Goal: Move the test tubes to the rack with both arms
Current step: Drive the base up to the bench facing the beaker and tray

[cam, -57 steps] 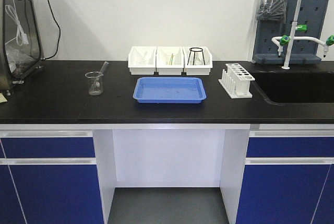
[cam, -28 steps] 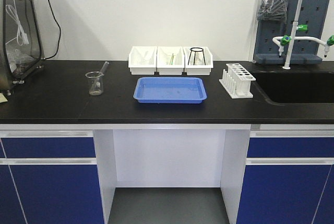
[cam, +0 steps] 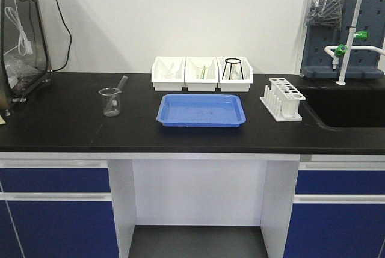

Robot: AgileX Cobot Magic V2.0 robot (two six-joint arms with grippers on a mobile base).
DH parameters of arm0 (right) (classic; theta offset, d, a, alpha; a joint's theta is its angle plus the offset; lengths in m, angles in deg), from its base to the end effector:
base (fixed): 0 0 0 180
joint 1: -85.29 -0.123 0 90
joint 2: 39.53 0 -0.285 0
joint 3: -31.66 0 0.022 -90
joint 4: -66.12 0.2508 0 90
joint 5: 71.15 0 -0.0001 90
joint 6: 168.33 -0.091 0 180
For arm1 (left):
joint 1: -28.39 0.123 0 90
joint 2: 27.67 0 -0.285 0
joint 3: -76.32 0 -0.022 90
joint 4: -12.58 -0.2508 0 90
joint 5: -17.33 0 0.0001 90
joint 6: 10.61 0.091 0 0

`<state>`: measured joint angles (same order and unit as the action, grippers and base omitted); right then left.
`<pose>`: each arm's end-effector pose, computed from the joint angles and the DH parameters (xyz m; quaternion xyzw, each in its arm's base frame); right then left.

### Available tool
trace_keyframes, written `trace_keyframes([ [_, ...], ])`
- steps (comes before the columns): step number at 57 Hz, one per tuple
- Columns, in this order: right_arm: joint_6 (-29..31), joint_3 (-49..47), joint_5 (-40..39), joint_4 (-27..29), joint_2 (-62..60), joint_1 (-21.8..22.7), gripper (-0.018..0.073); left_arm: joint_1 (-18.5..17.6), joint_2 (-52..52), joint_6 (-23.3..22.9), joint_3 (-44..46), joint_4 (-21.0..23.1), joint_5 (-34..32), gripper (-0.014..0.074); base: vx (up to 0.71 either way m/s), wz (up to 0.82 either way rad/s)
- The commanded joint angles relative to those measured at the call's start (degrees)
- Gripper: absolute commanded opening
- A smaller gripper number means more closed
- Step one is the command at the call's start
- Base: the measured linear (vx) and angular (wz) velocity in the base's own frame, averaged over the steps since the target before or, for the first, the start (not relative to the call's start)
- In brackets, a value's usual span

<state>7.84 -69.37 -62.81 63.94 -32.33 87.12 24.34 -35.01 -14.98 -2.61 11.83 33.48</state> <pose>0.0567 -0.0023 0.1902 0.0243 0.7339 -0.0030 0.6788 0.0549 -0.0036 0.1780 0.0016 0.7794 -0.0406 0.6252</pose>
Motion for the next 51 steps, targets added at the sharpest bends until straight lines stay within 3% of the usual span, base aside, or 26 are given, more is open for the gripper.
trace_keyframes([
  [1, 0.3, 0.6, -4.5, -0.5, -0.4, 0.4, -0.0008, 0.1, 0.6, -0.3, -1.6, 0.3, -4.8, -0.0017, 0.27, -0.01],
  [51, 0.3, 0.6, -4.5, -0.5, -0.4, 0.4, -0.0008, 0.1, 0.6, -0.4, -1.6, 0.3, -4.8, -0.0017, 0.42, -0.02],
])
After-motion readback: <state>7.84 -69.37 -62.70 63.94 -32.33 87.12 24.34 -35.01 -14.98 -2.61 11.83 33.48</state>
